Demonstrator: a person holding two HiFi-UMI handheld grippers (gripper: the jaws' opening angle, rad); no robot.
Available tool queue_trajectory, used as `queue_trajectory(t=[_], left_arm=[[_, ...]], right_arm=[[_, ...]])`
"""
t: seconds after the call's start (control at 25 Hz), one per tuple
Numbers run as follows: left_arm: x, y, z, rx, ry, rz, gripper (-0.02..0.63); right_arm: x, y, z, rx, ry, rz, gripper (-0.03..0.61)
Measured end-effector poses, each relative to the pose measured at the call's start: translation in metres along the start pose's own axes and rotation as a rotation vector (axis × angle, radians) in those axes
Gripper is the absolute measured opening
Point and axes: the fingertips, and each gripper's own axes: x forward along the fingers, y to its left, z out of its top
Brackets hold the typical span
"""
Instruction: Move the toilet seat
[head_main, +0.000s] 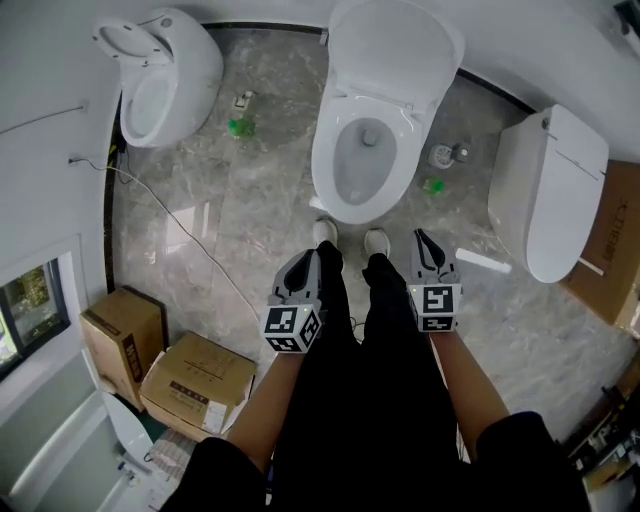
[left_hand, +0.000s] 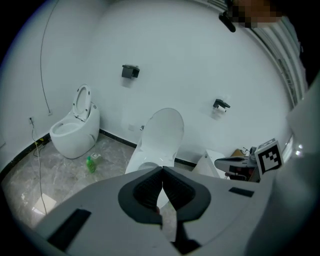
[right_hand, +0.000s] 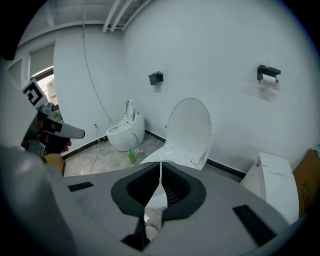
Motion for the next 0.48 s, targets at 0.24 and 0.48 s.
queue_trajectory(t=[0.24,0.48], left_arm=[[0.070,0.040,-0.041,0.010,0.066,-0.013,0.015],[0.127,0.075,-0.083,-0.043,0.070,-0.020,0.015]], right_arm=[[0.065,-0.012,-0.053,0.101,0.011,-0.052,0.032],[0.113,-0.015,-0.117,0.188,0.064,-0.066,0.033]])
